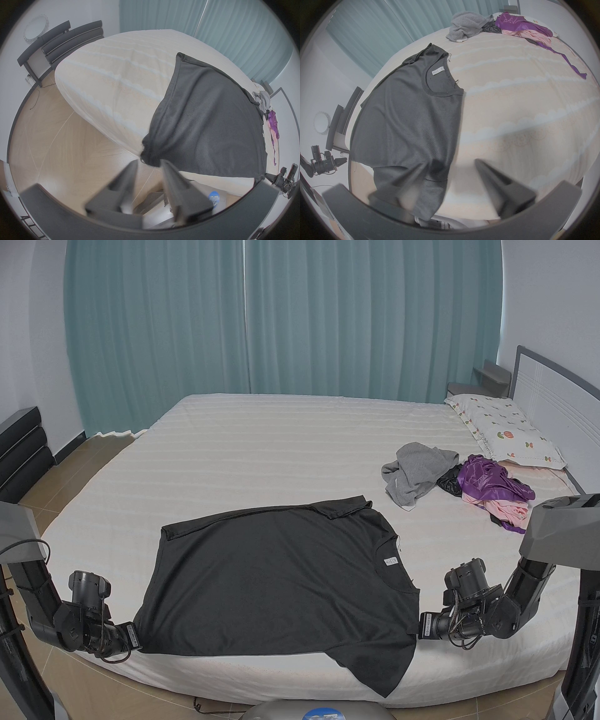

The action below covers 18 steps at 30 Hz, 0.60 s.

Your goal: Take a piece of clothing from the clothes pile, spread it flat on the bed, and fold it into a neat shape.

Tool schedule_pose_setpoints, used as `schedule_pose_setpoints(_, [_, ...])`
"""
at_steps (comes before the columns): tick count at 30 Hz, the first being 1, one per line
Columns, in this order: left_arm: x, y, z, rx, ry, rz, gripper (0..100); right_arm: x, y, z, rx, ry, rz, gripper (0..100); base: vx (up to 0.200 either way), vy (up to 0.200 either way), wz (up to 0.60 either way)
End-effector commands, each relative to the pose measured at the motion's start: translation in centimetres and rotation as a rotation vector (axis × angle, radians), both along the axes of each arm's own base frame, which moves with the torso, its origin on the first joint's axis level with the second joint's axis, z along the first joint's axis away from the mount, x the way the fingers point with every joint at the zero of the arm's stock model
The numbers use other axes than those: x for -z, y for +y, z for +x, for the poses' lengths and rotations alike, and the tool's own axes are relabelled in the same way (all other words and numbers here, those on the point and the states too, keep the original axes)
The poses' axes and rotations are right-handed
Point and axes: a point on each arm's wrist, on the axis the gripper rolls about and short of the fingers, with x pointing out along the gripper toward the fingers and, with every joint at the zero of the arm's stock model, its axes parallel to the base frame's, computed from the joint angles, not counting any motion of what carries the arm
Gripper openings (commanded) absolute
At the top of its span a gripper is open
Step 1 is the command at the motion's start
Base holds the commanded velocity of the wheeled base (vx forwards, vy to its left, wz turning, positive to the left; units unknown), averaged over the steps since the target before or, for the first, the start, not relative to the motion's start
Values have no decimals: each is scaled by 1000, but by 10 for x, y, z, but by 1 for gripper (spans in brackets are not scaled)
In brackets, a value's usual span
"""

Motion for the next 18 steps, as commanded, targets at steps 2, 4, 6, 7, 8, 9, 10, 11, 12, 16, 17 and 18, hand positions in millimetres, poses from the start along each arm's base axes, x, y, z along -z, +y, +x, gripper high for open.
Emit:
schedule_pose_setpoints(2, [-8, 0, 2, -3, -42, -9, 100, -6, -1, -1, 5, -3, 35, 100, 0, 0, 0])
schedule_pose_setpoints(4, [-13, 1, 4, -8, -70, -9, 100, -11, -3, -6, 13, 5, 73, 100, 0, 0, 0])
schedule_pose_setpoints(6, [-18, 3, 4, -14, -92, -9, 100, -15, -4, -5, 18, 4, 107, 100, 0, 0, 0])
schedule_pose_setpoints(7, [-23, 3, 4, -13, -111, -15, 100, -18, -5, -3, 29, -5, 127, 100, 0, 0, 0])
schedule_pose_setpoints(8, [-23, 3, 4, -13, -111, -15, 100, -18, -5, -3, 29, -5, 127, 100, 0, 0, 0])
schedule_pose_setpoints(9, [-30, 3, 4, -6, -144, -25, 100, -21, -5, -2, 52, -16, 160, 100, 0, 0, 0])
schedule_pose_setpoints(10, [-32, 3, 4, -6, -152, -28, 100, -21, -5, -2, 59, -17, 165, 100, 0, 0, 0])
schedule_pose_setpoints(11, [-32, 3, 4, -6, -152, -28, 100, -21, -5, -2, 59, -17, 165, 100, 0, 0, 0])
schedule_pose_setpoints(12, [-43, 5, 4, -9, -203, -39, 100, -23, -5, -1, 97, -28, 211, 100, 0, 0, 0])
schedule_pose_setpoints(16, [-55, 4, 12, -63, -277, -98, 100, -23, -4, -2, 120, -41, 248, 100, 0, 0, 0])
schedule_pose_setpoints(17, [-57, 4, 14, -74, -290, -120, 100, -24, -5, -3, 123, -43, 251, 100, 0, 0, 0])
schedule_pose_setpoints(18, [-57, 4, 14, -74, -290, -120, 100, -24, -5, -3, 123, -43, 251, 100, 0, 0, 0])
